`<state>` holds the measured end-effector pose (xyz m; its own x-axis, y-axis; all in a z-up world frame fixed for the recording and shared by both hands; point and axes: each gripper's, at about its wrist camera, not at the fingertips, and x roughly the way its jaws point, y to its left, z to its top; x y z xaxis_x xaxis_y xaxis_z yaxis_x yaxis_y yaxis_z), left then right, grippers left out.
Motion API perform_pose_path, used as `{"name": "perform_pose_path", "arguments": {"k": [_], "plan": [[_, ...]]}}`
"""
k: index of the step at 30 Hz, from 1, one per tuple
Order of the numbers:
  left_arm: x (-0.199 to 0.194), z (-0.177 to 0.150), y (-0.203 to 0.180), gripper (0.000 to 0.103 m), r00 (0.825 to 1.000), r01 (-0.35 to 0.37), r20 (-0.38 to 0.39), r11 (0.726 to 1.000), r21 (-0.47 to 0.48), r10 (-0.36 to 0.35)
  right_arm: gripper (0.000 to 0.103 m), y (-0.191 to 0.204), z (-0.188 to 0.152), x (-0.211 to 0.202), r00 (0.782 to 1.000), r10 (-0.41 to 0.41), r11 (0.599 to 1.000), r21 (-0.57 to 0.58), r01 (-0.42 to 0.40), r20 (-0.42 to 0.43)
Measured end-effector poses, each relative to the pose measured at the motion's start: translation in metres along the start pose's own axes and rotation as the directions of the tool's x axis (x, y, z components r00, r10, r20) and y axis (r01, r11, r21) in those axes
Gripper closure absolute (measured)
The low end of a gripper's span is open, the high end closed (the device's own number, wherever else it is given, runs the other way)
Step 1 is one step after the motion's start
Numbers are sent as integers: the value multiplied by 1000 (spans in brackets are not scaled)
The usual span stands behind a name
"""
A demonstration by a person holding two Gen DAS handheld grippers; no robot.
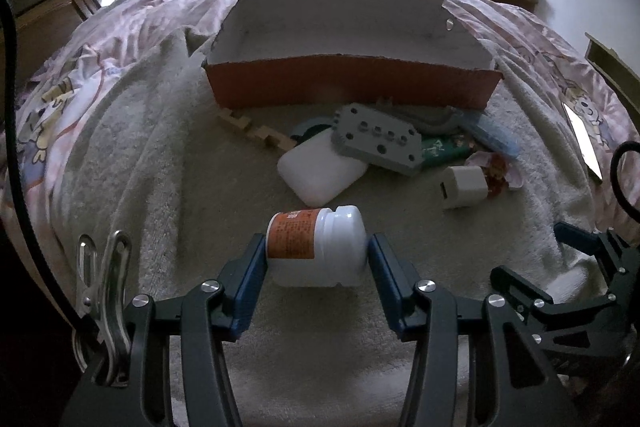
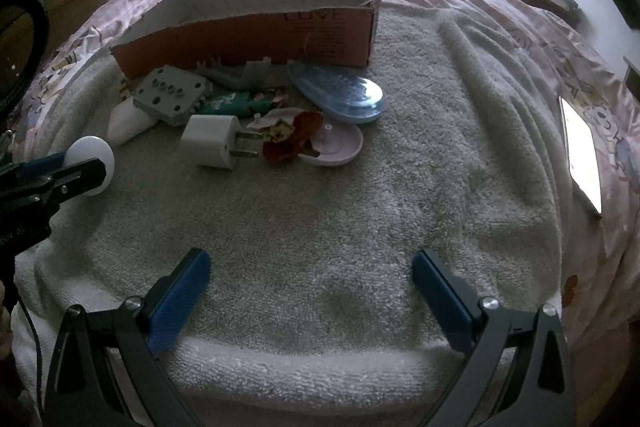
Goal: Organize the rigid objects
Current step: 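Close the left gripper on the pill bottle and lift it, then carry the pill bottle into the box with the left gripper while the right gripper holds the white plug adapter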
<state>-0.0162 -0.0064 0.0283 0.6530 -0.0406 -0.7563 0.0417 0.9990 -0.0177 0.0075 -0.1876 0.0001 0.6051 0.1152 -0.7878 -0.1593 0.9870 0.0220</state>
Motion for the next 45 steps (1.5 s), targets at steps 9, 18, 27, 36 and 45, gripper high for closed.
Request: {"name": "perform_pose_path", "arguments": {"k": [9,18,27,36,45], "plan": [[13,-3,9,51,999,4,-41,999,-40,-6,3,7,11,-6,997,78,997,12,-78,15],[17,-6,19,51,998,27,-52,996,-82,-31,14,23,37,4,990,144,989,22,-144,-2],[16,-6,22,51,998,41,-47,995,-90,-45,32,43,53,19,993,114,993,10,-114,-2],[15,-6,20,54,998,40,-41,995,-88,-44,56,46,56,20,999,46,999,-21,-46,2],[4,-1,18,55,999,46,-11,996,-75,-47,56,43,54,12,997,76,997,-13,-76,5]]}}
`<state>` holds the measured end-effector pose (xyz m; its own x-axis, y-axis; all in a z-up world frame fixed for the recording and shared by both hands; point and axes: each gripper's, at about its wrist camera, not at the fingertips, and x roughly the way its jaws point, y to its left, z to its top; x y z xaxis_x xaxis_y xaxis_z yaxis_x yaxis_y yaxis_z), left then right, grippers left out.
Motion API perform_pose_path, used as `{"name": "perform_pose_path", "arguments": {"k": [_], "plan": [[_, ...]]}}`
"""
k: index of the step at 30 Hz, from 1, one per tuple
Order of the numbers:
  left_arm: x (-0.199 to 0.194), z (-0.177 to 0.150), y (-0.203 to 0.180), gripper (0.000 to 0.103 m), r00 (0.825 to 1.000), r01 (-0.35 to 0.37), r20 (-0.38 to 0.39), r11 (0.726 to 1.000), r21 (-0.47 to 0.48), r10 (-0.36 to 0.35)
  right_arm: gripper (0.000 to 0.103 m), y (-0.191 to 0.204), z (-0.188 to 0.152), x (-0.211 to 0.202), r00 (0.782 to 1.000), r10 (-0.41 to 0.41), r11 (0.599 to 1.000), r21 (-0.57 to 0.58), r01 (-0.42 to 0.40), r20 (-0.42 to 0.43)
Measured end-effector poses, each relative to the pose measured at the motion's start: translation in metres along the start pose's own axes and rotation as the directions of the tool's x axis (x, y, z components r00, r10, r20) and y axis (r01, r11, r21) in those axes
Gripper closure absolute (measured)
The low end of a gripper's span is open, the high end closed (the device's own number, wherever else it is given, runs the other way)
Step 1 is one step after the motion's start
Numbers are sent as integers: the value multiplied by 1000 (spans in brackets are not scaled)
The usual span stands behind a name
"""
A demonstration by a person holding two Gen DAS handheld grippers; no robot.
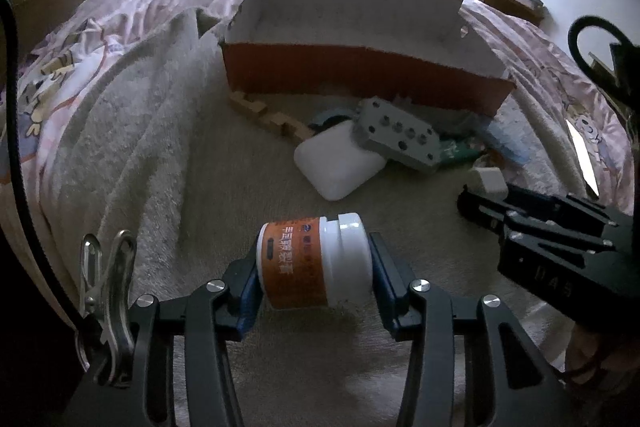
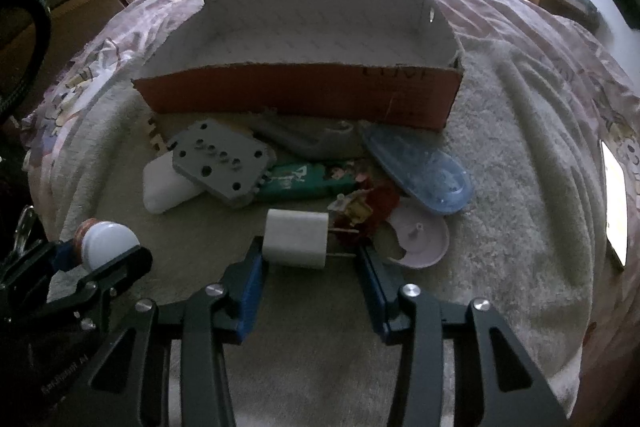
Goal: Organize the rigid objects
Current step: 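Carry the pill bottle into the box with the left gripper while the right gripper holds the white plug adapter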
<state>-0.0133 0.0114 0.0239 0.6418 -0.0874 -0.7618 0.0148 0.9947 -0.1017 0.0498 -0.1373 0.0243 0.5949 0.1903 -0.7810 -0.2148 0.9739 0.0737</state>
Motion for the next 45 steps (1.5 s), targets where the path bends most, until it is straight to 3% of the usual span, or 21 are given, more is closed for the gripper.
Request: {"name": "perform_pose_path", "arguments": {"k": [21,32,45], "plan": [[-20,35,-9,55,998,28,64,999,31,-30,56,1,15,-39,991,107,992,-73,-101,81],[-14,79,-11,55,993,37,111,998,53,-42,56,-9,56,-36,989,107,993,-58,-101,102],[23,137,-29,55,991,44,125,995,91,-55,56,-40,111,-14,988,52,998,24,-56,146]]}}
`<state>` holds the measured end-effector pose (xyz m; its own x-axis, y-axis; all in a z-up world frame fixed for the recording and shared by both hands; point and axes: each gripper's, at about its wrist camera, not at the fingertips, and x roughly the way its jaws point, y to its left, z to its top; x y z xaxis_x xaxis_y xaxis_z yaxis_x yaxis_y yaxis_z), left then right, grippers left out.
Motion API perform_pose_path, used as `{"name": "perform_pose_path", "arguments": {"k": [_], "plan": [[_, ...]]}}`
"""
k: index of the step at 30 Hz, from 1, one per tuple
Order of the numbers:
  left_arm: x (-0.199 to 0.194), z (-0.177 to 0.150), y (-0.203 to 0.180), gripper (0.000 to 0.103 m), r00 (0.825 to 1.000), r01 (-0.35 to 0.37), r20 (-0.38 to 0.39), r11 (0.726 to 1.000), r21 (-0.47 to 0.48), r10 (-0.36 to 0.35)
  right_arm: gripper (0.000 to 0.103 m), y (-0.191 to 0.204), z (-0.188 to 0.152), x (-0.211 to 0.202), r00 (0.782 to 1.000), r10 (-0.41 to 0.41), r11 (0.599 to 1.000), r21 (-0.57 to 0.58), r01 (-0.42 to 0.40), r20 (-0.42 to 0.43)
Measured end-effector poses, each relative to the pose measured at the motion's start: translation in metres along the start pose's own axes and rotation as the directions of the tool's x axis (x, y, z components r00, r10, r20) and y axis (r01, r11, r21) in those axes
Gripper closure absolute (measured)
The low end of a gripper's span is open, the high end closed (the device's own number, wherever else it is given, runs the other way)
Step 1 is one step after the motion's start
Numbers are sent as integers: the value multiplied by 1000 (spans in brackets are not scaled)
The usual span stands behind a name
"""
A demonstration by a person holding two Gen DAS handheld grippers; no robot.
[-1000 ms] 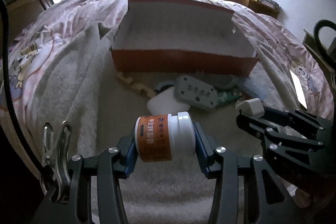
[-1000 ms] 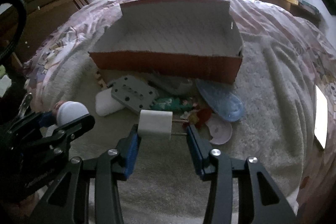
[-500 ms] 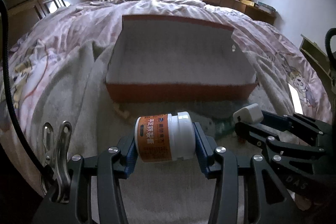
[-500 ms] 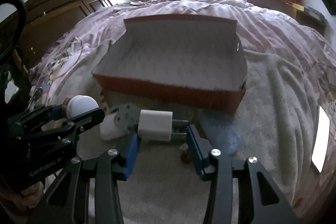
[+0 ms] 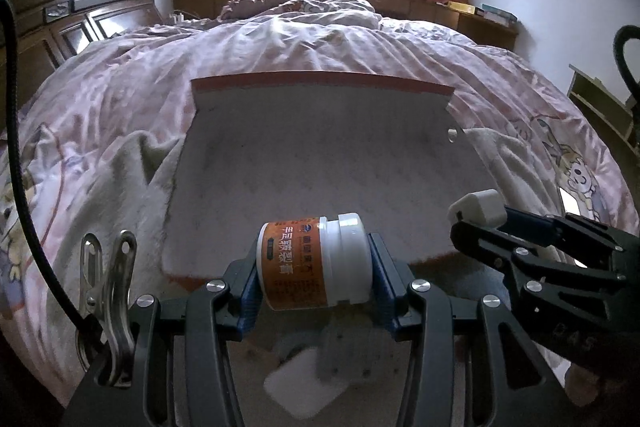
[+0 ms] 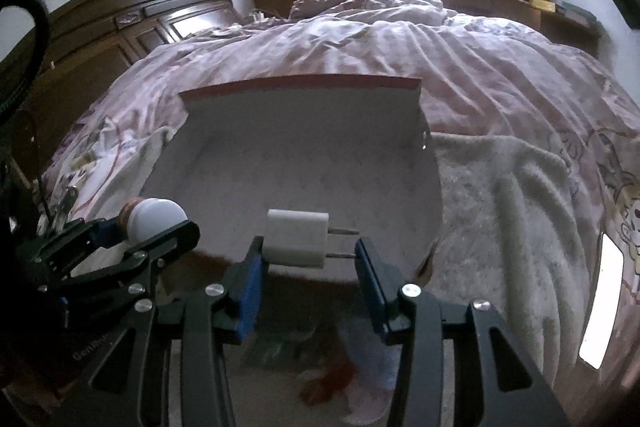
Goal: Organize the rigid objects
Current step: 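Carry the pill bottle into the box with the left gripper while the right gripper holds the white plug adapter, then open the left gripper to drop the bottle in the box and withdraw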
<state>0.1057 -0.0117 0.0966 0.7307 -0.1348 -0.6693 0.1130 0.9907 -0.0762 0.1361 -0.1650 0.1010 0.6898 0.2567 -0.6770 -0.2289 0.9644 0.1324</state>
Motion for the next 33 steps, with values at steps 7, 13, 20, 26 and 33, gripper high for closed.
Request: {"name": "perform_pose_path", "arguments": {"k": [7,13,20,26,33], "plan": [[22,8,1,55,1000,-16,-24,1000,-14,15,56,-9,3,21,1000,-25,1000,13,25,-19],[33,6,3,55,998,-27,-56,999,-23,26,56,-12,0,29,999,-32,999,15,33,-35],[41,2,4,55,996,-30,-79,999,-26,28,56,-11,-3,33,998,-48,999,6,48,-49],[43,0,7,55,994,-39,-102,998,-46,34,56,-12,-4,33,998,-45,999,10,45,-52],[41,-1,6,55,993,-48,-108,998,-42,43,52,-12,-4,32,998,-41,999,4,41,-50]]}}
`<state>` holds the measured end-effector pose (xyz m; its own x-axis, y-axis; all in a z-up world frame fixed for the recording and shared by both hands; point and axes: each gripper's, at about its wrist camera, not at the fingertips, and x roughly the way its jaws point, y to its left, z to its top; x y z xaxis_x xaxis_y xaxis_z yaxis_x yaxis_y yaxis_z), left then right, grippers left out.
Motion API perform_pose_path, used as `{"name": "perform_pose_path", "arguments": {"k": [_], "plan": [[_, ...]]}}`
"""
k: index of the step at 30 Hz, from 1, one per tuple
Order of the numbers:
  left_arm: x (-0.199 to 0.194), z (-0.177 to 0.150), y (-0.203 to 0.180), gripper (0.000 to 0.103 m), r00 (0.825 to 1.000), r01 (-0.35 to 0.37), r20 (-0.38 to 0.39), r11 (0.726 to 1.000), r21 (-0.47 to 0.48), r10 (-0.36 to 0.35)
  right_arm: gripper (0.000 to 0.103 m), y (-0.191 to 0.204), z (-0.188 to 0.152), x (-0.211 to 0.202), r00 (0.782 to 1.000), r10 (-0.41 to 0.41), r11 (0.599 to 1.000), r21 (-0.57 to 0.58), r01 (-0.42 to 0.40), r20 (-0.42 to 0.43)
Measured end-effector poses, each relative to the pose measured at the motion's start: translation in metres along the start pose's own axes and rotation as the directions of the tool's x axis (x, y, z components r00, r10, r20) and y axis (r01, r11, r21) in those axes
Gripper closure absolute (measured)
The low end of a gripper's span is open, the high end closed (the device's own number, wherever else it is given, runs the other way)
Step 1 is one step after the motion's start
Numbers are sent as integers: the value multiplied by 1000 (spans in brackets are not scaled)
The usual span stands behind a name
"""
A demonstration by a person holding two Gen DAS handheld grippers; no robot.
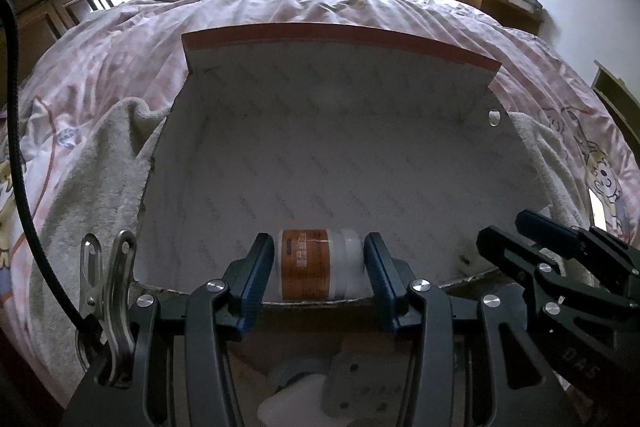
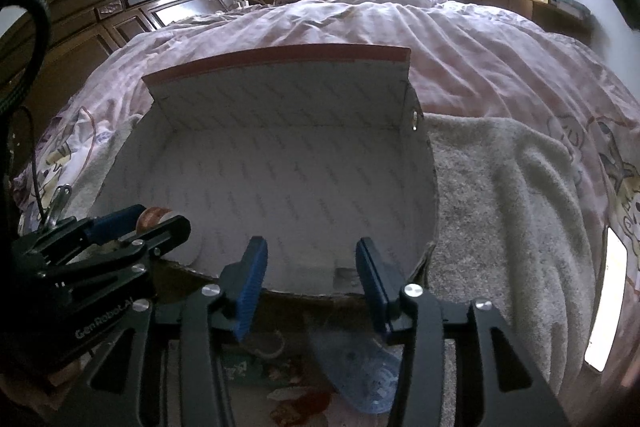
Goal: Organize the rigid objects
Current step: 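Open the left gripper to drop the bottle in the box and withdraw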
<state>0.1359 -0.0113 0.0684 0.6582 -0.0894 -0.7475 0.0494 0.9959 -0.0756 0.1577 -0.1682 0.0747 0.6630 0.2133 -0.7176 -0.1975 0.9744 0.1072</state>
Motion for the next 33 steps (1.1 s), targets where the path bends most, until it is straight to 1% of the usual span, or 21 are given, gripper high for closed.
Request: {"name": "perform_pose_path", "arguments": {"k": [2,4,7,11,15,25,33], "plan": [[-2,0,0,55,1000,0,5,1000,0,0,48,1,-1,-1,1000,5,1000,-2,-5,6],[-6,0,0,55,1000,-3,13,1000,2,3,39,4,-3,-4,1000,7,1000,-5,-7,15],[-10,-1,-1,55,1000,-5,18,1000,16,5,35,6,-4,-7,1000,10,1000,-9,-9,28],[-18,-5,-2,55,999,-22,27,1000,15,22,33,8,-5,-12,999,6,1000,-9,-6,41],[-25,-10,0,55,1000,-17,25,1000,-7,17,33,10,-8,-18,999,16,1000,-9,-16,48],[-45,-21,1,55,999,-15,45,1000,-16,15,32,13,-19,-36,997,26,1000,-12,-25,67],[-54,-33,4,55,999,-12,42,999,-34,14,32,18,-31,-49,996,36,999,-31,-33,79]]}}
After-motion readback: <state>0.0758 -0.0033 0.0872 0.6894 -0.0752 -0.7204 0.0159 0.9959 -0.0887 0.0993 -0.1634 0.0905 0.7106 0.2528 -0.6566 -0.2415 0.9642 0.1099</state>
